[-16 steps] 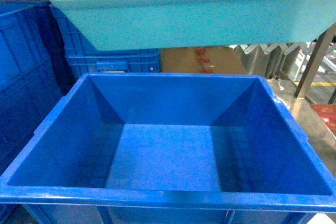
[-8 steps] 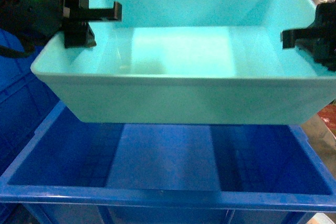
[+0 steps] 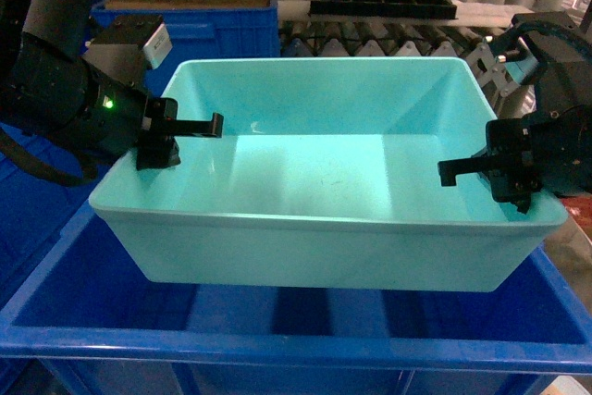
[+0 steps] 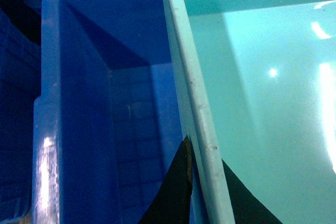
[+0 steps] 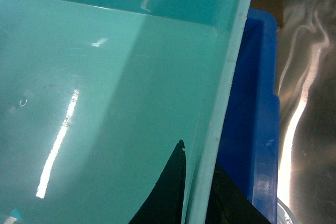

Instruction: Stack blue boxes stably on right

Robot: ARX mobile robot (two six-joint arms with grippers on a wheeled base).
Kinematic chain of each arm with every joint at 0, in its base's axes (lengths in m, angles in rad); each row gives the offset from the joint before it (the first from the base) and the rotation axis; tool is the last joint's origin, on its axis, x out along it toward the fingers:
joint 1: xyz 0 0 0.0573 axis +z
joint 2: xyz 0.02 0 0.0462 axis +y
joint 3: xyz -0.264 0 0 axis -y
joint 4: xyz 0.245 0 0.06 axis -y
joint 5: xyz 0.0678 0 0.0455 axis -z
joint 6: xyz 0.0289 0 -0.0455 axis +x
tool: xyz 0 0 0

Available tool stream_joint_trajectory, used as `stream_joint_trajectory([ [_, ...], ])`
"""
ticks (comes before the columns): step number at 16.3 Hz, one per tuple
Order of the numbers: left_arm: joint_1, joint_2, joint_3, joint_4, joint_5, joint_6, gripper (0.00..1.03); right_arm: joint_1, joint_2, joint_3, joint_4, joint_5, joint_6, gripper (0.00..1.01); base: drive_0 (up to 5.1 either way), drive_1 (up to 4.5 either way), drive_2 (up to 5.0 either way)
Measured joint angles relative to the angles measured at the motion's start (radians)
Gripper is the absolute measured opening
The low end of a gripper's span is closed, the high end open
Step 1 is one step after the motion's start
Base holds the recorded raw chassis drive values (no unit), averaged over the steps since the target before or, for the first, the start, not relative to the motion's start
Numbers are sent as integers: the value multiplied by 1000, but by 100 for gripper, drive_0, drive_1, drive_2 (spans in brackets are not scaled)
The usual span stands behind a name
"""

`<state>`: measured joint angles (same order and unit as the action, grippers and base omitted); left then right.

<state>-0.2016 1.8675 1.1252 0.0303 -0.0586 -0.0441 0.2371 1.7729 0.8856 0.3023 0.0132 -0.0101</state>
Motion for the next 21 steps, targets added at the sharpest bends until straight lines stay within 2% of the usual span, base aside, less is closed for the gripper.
stream_joint_trajectory([
  [1,6,24,18,11,11,2,5,0,24,18,4,7,1,7,453,-247,-247],
  [4,10,68,22,-12,-4,7,5,13,92,63,-22,11,3,7,453,-247,-247],
  [7,10,79,23,-6,-4,-4,5,13,111,89,-32,6,2,7,453,-247,-247],
  [10,10,85,40,7,-5,-16,5,10,133,111,28,23,-29,7,453,-247,-247],
  [15,11,90,40,7,-5,-20,5,11,137,111,30,25,-35,7,453,-247,-247],
  [18,11,90,40,7,-5,-20,5,11,137,111,31,25,-35,7,0,0,0],
  [19,11,90,40,7,-9,-16,8,11,137,111,30,34,-56,12,0,0,0],
  [20,11,90,40,7,-23,18,22,10,137,111,28,53,-130,26,0,0,0],
  [21,9,90,42,9,-38,31,31,12,137,111,29,53,-167,35,0,0,0],
])
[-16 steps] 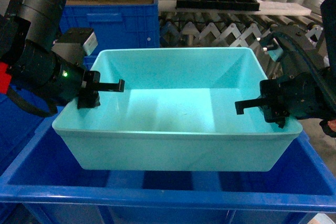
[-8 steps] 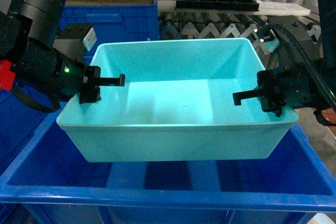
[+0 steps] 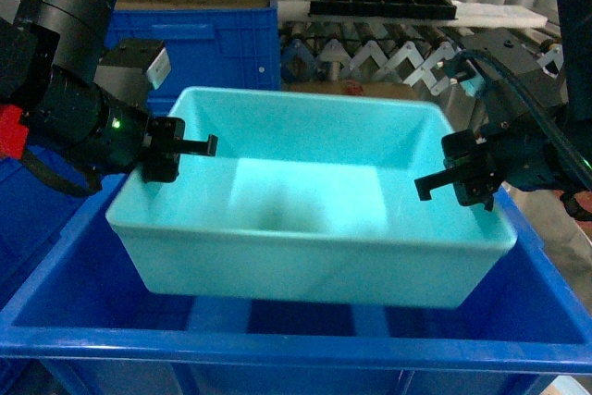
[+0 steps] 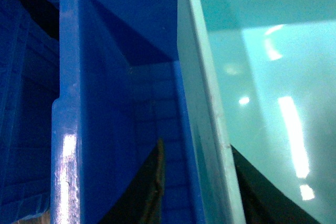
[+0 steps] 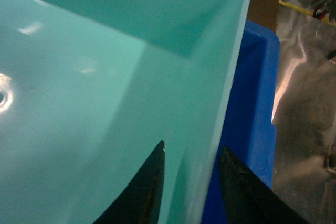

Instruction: Stack blue boxes stably on right

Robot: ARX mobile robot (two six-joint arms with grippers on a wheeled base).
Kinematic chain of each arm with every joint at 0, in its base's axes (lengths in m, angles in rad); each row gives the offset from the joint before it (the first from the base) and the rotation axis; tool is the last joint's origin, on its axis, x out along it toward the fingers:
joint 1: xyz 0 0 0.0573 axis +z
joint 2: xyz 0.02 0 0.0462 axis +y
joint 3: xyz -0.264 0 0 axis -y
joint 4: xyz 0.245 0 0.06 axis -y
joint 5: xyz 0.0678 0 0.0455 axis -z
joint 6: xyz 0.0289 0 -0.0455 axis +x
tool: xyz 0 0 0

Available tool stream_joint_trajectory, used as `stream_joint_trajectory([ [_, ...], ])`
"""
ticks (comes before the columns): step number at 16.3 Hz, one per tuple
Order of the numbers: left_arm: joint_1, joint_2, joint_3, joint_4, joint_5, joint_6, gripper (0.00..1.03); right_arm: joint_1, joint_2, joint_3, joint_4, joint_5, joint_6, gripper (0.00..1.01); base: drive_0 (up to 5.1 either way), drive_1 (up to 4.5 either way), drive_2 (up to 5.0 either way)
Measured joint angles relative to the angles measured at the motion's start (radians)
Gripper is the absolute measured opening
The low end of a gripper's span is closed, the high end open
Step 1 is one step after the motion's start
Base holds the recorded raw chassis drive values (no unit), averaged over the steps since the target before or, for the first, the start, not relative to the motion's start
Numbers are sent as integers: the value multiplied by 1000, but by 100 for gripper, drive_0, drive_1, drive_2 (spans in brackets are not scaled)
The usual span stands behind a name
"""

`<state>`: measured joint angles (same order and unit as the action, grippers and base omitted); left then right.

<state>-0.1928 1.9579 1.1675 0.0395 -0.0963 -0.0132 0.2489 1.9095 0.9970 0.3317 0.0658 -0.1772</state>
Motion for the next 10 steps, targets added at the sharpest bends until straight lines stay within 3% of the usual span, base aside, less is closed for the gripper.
stream_joint_trajectory([
  [1,0,0,2,3,0,12,40,1,0,0,2,-2,-22,44,0,0,0],
  [2,0,0,3,3,-1,22,56,1,0,0,0,-2,-43,61,0,0,0],
  [5,0,0,3,3,-3,23,98,0,0,0,2,-2,-53,100,0,0,0],
  [6,3,0,3,20,-3,21,97,0,0,3,-9,-12,-55,98,0,0,0],
  [7,52,-158,3,34,58,-23,98,-55,-118,30,7,-124,-67,98,0,0,0],
  [8,79,-429,-47,-79,52,-91,98,-161,-422,4,-93,-246,-38,98,0,0,0],
  [9,30,-606,-81,-210,-30,-158,98,-192,-616,-1,-233,-269,2,98,0,0,0],
  [10,18,-631,-82,-229,-40,-168,98,-192,-637,-1,-244,-272,4,98,0,0,0],
])
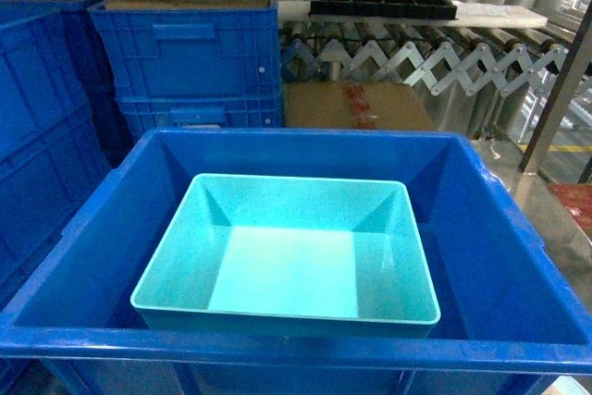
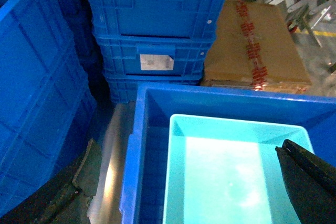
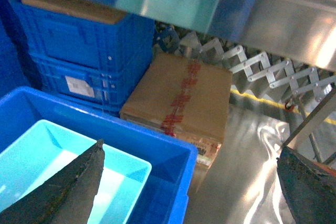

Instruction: Stack blue boxes stably on right

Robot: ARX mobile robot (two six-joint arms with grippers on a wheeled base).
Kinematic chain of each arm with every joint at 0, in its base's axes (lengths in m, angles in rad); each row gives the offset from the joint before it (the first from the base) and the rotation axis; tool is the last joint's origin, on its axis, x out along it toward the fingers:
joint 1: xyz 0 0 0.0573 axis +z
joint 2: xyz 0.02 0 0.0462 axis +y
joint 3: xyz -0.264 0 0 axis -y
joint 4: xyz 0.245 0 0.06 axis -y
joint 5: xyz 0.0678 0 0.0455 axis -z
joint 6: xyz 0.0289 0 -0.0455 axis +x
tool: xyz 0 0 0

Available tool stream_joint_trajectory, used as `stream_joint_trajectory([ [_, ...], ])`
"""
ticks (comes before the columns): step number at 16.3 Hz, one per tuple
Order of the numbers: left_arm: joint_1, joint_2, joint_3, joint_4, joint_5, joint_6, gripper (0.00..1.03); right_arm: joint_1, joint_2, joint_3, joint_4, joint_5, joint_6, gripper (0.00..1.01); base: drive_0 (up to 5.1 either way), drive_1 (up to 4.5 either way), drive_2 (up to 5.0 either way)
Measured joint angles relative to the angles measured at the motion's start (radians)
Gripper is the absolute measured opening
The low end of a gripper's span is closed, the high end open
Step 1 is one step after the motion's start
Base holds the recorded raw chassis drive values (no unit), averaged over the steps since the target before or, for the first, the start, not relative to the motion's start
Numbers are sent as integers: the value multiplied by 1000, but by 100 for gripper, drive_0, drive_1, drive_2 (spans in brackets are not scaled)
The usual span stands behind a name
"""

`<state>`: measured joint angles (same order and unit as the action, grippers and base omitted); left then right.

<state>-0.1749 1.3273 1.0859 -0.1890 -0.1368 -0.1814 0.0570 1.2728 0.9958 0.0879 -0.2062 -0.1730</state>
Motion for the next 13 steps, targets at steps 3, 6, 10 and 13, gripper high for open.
stream_joint_trajectory([
  [3,-31,-56,-5,-37,-31,-25,98,2,-65,0,-24,2,2,98,0,0,0],
  [6,-66,-107,-6,-86,-68,-50,98,2,-119,0,-53,0,3,98,0,0,0],
  [10,-101,-131,-8,-58,-98,-59,98,-1,-144,-2,-39,1,4,98,0,0,0],
  [13,-99,-113,-9,-65,-104,-66,98,-14,-125,-17,-30,-1,4,98,0,0,0],
])
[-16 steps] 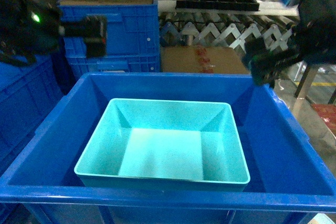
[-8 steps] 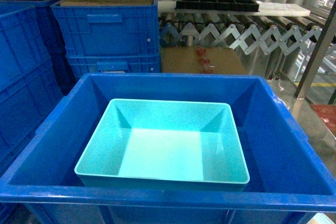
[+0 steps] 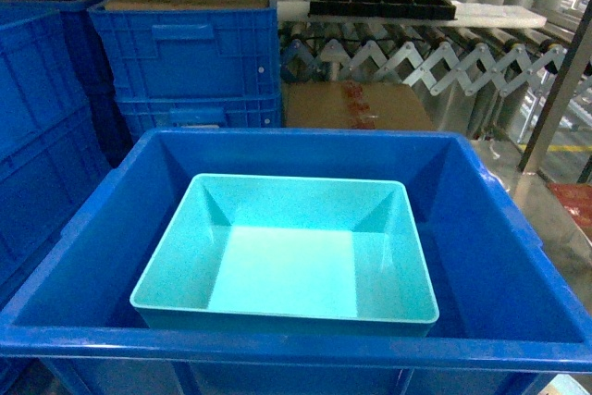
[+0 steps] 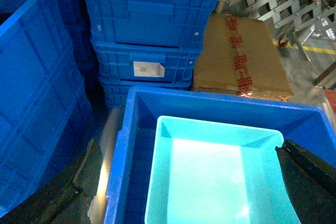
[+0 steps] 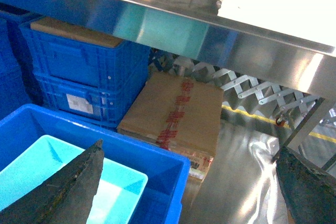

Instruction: Stack blue boxes stably on right

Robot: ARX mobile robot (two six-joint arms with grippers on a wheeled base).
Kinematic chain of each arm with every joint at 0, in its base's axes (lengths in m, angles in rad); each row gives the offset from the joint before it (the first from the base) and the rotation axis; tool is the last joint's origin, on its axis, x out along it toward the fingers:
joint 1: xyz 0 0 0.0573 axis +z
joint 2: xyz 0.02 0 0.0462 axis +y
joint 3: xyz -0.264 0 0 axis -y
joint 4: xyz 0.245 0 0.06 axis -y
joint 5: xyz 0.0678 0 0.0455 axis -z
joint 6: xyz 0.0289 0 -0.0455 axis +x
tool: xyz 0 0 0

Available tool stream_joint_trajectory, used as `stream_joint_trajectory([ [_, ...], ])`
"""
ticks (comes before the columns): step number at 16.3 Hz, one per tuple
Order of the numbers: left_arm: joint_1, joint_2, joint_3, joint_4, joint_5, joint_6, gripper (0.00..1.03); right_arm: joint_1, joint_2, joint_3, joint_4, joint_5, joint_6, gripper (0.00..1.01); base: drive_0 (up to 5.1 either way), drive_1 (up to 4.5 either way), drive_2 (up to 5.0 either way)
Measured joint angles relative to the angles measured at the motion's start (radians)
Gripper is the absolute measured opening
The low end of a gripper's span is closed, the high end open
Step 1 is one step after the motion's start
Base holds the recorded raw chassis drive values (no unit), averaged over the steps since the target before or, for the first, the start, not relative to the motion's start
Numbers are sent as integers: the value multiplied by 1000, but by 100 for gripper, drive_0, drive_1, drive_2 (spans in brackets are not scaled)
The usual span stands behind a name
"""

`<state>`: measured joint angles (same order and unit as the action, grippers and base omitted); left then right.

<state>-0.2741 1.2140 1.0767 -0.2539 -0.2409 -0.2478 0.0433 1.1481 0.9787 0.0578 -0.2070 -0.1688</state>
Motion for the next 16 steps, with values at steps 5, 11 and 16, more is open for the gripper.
stream_joint_trajectory([
  [5,21,-58,-151,334,-3,83,84,24,-70,-158,224,216,93,77,0,0,0],
  [11,143,-332,-709,760,109,230,9,-43,-311,-623,430,207,151,1,0,0,0],
  [16,256,-505,-896,774,229,232,2,-43,-469,-801,443,207,154,2,0,0,0],
])
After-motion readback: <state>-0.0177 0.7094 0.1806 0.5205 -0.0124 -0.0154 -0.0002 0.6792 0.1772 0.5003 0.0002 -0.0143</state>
